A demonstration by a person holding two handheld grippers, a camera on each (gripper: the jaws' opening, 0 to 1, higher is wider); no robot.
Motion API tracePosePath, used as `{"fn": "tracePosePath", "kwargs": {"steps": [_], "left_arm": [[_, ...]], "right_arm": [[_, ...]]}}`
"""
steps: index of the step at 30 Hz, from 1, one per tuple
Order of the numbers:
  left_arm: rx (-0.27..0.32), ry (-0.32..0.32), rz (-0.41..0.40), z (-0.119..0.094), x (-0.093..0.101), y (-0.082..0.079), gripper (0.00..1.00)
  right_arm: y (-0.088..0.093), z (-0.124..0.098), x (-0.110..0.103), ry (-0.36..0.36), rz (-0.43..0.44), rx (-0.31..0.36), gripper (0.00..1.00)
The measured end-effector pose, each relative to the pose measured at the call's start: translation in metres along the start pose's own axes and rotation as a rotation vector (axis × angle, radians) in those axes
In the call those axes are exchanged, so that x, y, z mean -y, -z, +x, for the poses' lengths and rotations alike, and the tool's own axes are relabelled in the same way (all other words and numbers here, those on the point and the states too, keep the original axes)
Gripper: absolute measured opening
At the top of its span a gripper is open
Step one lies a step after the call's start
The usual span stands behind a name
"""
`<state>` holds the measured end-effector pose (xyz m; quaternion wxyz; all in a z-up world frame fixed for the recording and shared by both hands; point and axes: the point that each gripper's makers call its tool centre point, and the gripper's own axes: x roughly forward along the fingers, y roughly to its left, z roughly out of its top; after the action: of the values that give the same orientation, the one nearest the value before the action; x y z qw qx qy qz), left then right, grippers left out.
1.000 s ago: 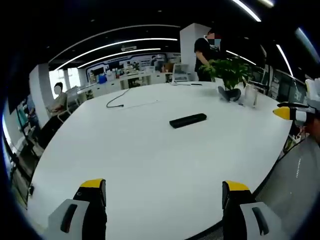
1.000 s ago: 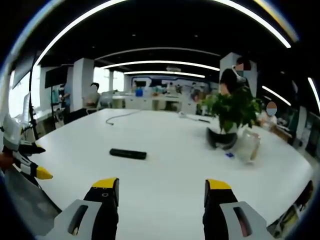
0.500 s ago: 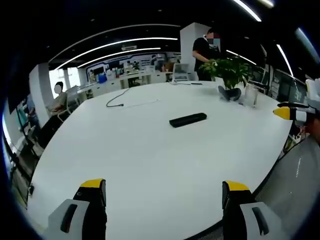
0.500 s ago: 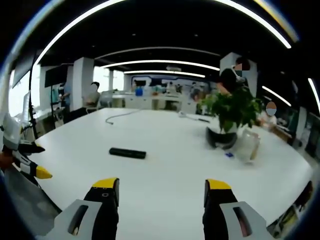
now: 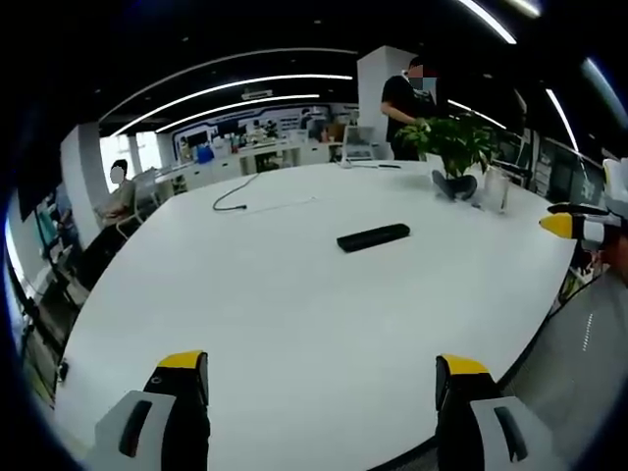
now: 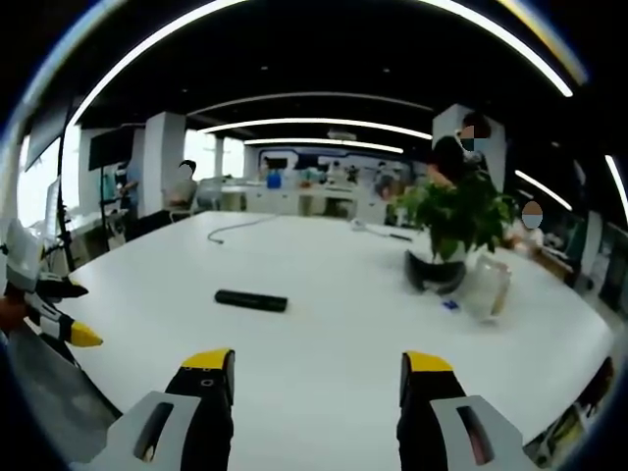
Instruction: Press the specified remote control buttons in sequence, fully releasing each button before pressing the next.
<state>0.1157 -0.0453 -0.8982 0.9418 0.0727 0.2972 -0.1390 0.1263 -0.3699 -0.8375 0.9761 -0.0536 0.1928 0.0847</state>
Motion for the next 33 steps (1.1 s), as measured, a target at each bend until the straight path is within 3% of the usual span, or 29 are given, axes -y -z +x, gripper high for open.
{"fn": "tracePosePath", "kwargs": {"steps": [33], "left_arm": [[0.005,-0.019,0.014,-0.0017,0.0002,-0.0034,1.0]], "right_arm": [[0.0044,0.0007,-0.0008,-0.01,-0.007,-0.023,0.64]]}}
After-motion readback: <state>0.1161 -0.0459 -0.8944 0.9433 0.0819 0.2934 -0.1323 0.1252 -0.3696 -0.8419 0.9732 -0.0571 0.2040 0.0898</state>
